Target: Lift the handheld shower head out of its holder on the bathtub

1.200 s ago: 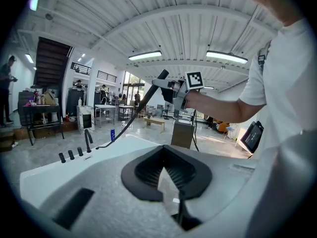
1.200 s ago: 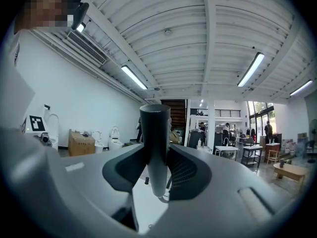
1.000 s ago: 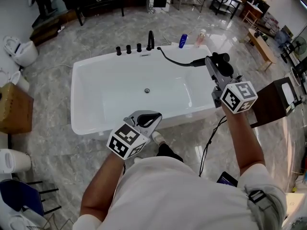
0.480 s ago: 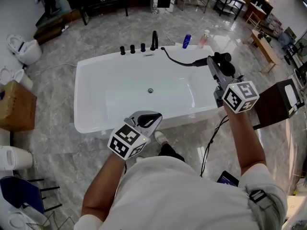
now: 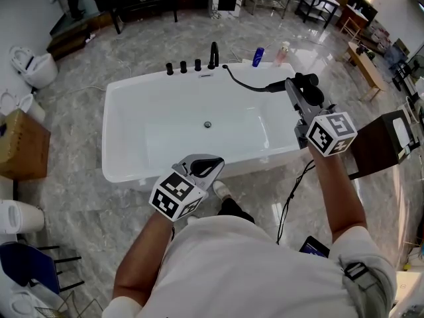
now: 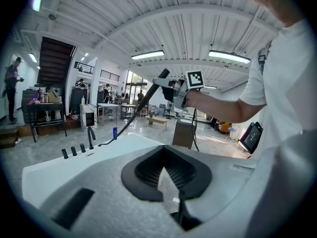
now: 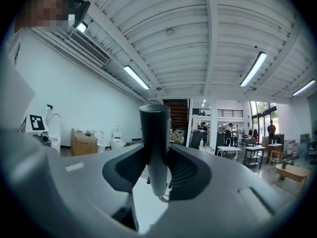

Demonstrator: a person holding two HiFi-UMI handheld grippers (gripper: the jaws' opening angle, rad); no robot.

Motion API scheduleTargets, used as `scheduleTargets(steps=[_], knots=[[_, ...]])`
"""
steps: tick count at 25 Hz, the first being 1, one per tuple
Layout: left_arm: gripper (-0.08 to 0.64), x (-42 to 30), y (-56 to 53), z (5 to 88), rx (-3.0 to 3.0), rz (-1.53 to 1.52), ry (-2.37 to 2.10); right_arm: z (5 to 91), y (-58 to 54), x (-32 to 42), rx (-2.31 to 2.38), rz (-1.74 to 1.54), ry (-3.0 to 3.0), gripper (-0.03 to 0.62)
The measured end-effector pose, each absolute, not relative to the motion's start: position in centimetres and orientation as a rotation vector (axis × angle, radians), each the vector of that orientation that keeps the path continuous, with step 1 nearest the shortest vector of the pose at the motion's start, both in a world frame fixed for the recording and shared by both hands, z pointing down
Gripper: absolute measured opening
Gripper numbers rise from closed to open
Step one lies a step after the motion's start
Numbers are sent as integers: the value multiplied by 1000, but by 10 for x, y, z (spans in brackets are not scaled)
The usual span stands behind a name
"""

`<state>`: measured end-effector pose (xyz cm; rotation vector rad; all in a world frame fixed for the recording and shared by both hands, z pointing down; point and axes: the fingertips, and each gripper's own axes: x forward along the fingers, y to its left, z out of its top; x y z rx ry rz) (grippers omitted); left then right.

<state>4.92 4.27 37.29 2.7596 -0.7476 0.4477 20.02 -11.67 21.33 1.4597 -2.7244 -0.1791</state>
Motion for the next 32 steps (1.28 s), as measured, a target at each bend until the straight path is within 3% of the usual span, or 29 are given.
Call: scheduleTargets(steps=[32], knots=[[6, 38, 44, 371, 2749, 426, -792, 209, -120, 189, 1423, -192, -2718, 146]])
